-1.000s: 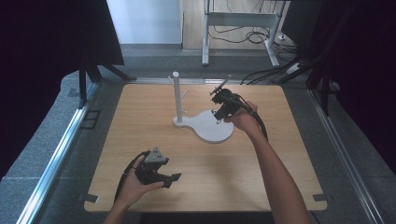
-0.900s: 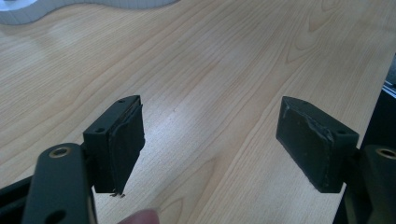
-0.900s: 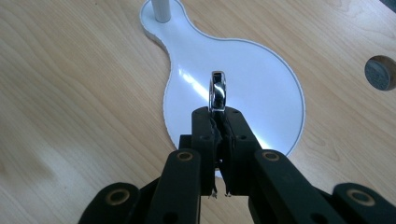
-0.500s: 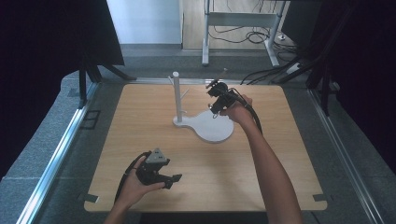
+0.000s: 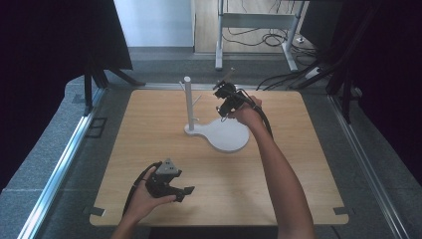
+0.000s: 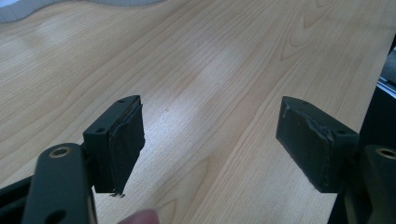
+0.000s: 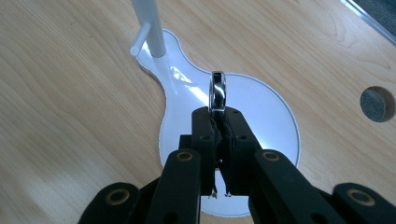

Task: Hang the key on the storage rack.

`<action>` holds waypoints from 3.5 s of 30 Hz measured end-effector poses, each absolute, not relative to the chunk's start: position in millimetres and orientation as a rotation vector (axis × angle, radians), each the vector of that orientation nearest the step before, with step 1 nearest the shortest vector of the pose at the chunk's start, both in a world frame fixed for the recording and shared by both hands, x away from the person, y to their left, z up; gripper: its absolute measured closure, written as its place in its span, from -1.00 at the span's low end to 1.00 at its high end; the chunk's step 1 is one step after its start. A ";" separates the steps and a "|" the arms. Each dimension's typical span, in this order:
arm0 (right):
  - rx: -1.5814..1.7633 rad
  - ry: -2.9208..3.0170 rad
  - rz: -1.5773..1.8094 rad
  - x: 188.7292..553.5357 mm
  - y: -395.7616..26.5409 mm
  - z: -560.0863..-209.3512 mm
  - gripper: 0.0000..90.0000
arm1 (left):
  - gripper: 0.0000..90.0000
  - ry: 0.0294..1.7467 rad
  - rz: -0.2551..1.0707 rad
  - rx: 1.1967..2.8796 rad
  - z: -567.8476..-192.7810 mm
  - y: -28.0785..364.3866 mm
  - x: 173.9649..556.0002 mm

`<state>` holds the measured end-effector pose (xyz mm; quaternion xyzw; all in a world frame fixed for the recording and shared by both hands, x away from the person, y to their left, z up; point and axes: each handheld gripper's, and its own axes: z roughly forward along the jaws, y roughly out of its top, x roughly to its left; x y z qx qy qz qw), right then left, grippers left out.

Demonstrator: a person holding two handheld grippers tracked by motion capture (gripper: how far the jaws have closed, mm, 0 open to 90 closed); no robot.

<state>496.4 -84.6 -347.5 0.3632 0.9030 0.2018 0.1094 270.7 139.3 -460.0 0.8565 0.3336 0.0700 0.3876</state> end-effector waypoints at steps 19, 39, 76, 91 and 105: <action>1.080 2.656 0.592 512.9 -67.9 -347.6 0.87 | -0.47 0.848 0.171 2.177 -459.6 140.5 270.7; 1.062 2.643 0.605 524.7 -53.5 -343.5 0.87 | -0.47 0.841 0.163 2.192 -460.5 138.6 270.3; 1.094 2.615 0.613 548.7 -37.8 -354.1 0.87 | -0.47 0.836 0.151 2.190 -461.3 137.4 269.9; 1.090 2.582 0.612 554.9 -30.2 -348.0 0.87 | -0.47 0.824 0.147 2.203 -461.8 135.1 269.4; 1.068 2.597 0.604 551.3 -18.2 -352.6 0.87 | -0.47 0.820 0.142 2.209 -463.0 133.7 269.5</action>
